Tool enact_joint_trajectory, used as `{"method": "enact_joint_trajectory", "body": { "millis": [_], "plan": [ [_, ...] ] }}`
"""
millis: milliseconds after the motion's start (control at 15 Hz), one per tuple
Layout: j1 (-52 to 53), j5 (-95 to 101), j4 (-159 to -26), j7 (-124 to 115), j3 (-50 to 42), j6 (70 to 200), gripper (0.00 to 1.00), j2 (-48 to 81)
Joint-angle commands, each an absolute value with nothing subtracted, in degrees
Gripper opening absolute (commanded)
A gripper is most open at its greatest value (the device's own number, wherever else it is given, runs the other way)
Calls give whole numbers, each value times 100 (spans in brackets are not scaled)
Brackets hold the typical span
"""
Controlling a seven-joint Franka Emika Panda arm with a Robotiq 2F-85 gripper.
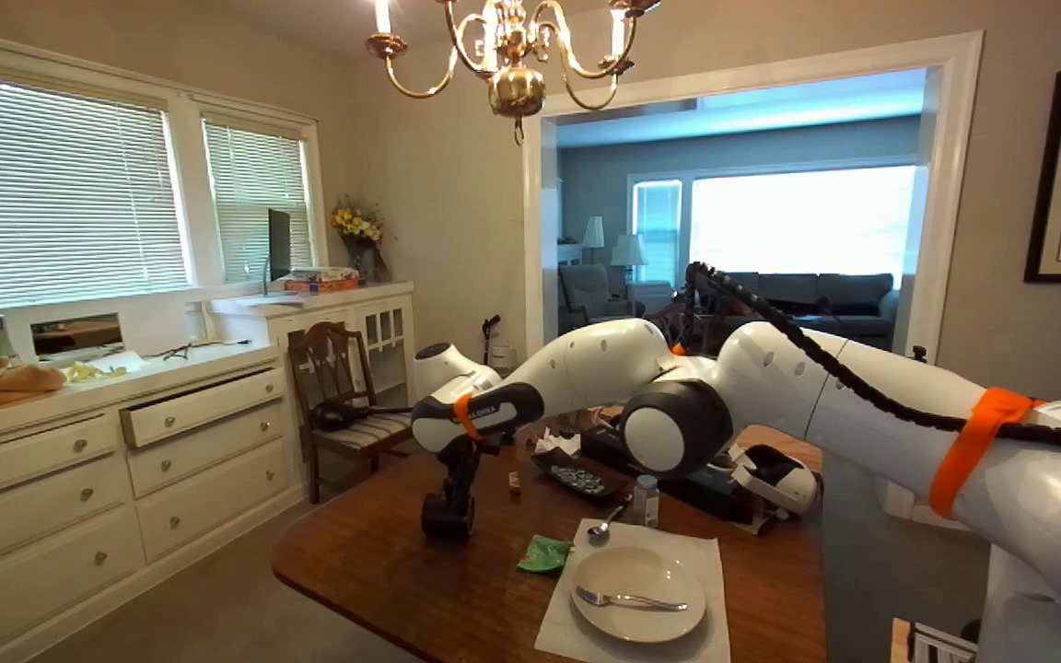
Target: Put the fork inside the mug on the plate
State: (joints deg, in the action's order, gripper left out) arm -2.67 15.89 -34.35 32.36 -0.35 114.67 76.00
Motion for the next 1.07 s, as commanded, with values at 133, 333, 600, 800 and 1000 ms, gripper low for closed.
{"method": "enact_joint_trajectory", "body": {
  "millis": [133, 333, 600, 800, 1000],
  "plan": [
    [-358, 1549, -3324, 3735, 88, 11620, 100, 7717],
    [-392, 1540, -3238, 4222, 199, 12060, 100, 7892],
    [-416, 1393, -3192, 4218, 408, 12380, 100, 8093],
    [-395, 1293, -3177, 3914, 551, 12684, 93, 8220],
    [-357, 1333, -3172, 3714, 579, 12861, 70, 8236]
  ]
}}
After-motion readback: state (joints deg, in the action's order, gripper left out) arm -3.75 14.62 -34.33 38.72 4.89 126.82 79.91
